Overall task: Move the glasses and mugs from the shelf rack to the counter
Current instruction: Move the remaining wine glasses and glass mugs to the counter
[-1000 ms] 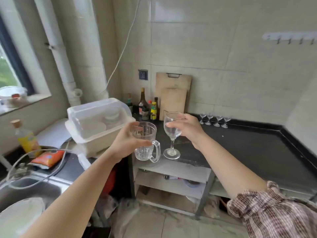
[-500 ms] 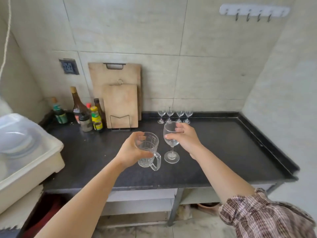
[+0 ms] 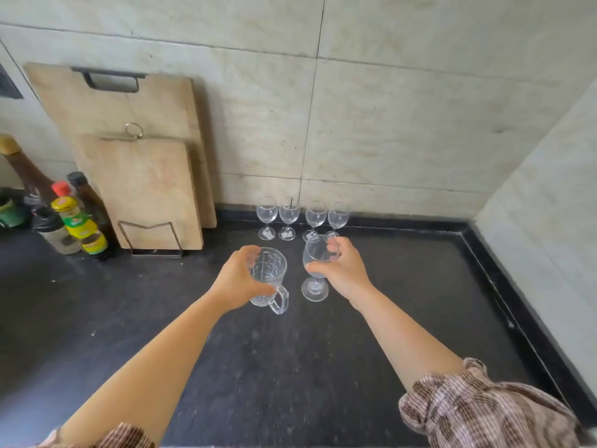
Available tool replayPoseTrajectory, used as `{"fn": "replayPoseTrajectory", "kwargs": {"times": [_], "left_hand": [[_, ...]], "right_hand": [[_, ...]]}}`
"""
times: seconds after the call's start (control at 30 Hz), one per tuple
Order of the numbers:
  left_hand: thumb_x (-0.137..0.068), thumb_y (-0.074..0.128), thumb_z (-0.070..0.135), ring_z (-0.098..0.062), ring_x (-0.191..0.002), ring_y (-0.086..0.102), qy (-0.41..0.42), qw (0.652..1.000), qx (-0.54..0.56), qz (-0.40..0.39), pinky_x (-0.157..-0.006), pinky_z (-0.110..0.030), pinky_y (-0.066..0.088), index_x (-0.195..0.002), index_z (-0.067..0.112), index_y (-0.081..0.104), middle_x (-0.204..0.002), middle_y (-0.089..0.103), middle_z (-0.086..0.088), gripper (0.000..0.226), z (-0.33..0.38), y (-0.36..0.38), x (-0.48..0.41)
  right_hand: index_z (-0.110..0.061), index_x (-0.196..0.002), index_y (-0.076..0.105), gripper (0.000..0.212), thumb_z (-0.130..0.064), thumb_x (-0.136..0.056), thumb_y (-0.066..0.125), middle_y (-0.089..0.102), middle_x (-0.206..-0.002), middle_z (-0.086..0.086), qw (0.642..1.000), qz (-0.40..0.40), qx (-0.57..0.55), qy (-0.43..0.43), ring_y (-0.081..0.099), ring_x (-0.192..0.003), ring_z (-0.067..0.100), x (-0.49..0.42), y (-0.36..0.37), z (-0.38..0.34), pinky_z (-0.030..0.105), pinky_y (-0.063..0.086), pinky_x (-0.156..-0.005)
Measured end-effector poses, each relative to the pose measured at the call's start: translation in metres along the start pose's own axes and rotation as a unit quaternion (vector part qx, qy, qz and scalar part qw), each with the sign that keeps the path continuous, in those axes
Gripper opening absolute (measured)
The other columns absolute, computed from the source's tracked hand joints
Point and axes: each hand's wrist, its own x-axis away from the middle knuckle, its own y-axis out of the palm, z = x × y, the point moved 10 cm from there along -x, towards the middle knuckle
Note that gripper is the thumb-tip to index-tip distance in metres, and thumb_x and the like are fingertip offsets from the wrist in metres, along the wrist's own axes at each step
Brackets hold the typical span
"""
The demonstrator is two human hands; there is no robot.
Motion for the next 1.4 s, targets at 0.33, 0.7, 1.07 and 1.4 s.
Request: {"fn": "replayPoseTrajectory", "kwargs": {"times": [0.33, 0.7, 1.07, 1.4], "left_hand": [[-0.059, 0.083, 0.025, -0.01, -0.11, 0.044, -0.046, 0.997, -0.049, -0.032, -0.088, -0.026, 0.034, -0.138, 0.023, 0.036, -0.132, 0.049, 0.004, 0.092, -0.028, 0.02, -0.102], [-0.059, 0.081, 0.01, -0.019, -0.124, 0.043, -0.08, 0.988, -0.064, -0.112, -0.096, -0.033, 0.038, -0.14, 0.027, 0.032, -0.137, 0.044, 0.002, 0.096, -0.047, 0.025, -0.149], [-0.068, 0.065, -0.008, -0.033, -0.123, 0.046, -0.09, 0.982, -0.061, -0.155, -0.084, -0.04, 0.052, -0.145, 0.03, 0.022, -0.141, 0.039, -0.013, 0.096, -0.045, 0.023, -0.158], [-0.071, 0.077, 0.029, -0.028, -0.124, 0.047, -0.167, 0.985, -0.031, 0.014, -0.083, -0.029, 0.041, -0.148, 0.02, 0.019, -0.144, 0.038, -0.011, 0.097, -0.049, 0.022, -0.147]], "right_hand": [[-0.024, -0.124, 0.046, 0.066, -0.023, -0.067, 0.078, 0.049, -0.127, -0.008, 0.999, -0.007, 0.007, 0.036, 0.052, -0.112, 0.014, -0.093, -0.004, 0.036, 0.031, 0.044, -0.087], [-0.028, -0.116, 0.047, 0.059, -0.019, -0.066, 0.078, 0.051, -0.108, -0.012, 0.996, 0.044, -0.007, 0.073, 0.053, -0.093, 0.004, -0.128, -0.031, 0.057, 0.025, 0.042, -0.07], [-0.024, -0.123, 0.044, 0.065, -0.02, -0.067, 0.078, 0.05, -0.122, -0.006, 0.989, 0.116, -0.01, 0.089, 0.053, -0.102, 0.013, -0.147, -0.059, 0.068, 0.028, 0.038, -0.075], [-0.02, -0.129, 0.04, 0.07, -0.022, -0.069, 0.077, 0.049, -0.135, 0.002, 0.983, 0.154, 0.009, 0.102, 0.05, -0.105, 0.016, -0.177, -0.093, 0.072, 0.032, 0.039, -0.077]]}}
